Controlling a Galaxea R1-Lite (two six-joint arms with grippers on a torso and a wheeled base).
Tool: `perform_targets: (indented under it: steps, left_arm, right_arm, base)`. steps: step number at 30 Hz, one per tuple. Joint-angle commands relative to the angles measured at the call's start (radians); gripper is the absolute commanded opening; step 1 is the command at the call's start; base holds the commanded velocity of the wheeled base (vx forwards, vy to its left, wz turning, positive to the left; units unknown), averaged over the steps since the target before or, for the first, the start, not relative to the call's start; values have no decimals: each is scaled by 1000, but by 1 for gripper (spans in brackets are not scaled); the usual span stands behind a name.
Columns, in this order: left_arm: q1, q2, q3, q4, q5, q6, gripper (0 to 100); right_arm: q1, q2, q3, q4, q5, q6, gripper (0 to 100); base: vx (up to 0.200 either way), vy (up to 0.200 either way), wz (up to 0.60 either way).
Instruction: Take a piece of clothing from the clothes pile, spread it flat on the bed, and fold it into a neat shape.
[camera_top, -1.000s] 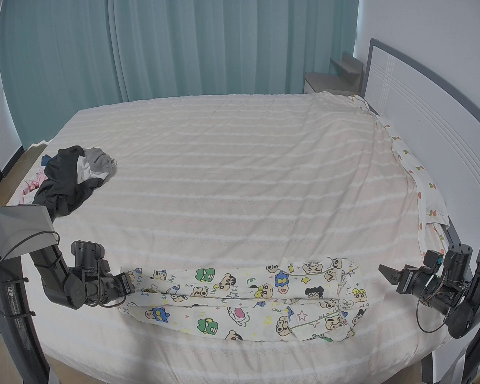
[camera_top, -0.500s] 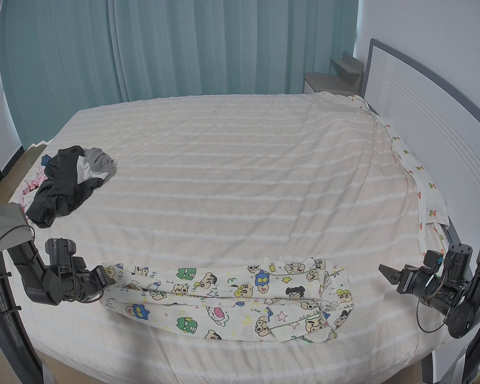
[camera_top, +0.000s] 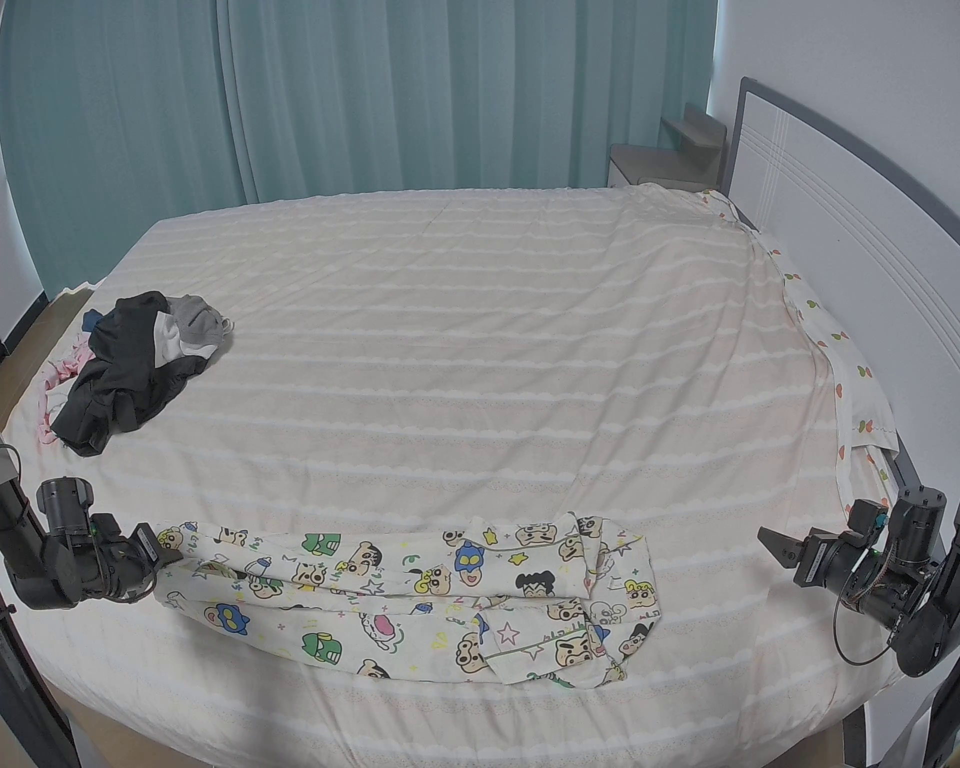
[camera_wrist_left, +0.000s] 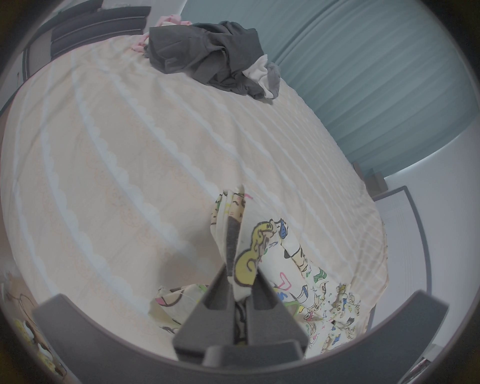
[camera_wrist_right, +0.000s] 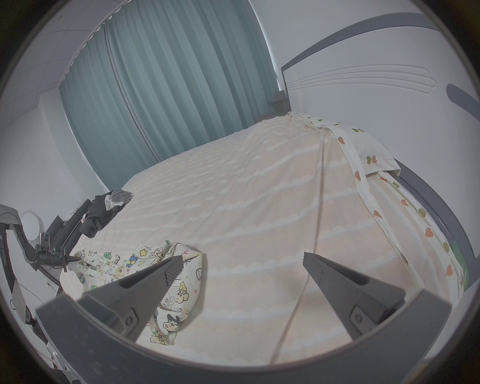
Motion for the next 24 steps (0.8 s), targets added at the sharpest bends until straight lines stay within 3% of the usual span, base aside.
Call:
perform_targets:
  steps: [1, 5, 15, 24]
  left_arm:
    - [86, -1, 7, -2, -53, -20, 0]
    - [144, -1, -5, -3, -92, -80, 0]
    - [294, -2, -14, -3, -187, -101, 0]
    - [382, -11, -35, -3, -217, -152, 0]
  right_arm:
    - [0, -7, 18, -1, 0, 4, 100]
    - [0, -10, 18, -1, 0, 4, 100]
    - [-3, -12, 18, -1, 0, 4, 100]
    - [-9, -24, 18, -1, 0, 4, 100]
  base:
    - [0, 0, 0]
    - [0, 0, 0]
    - [0, 0, 0]
    - [0, 0, 0]
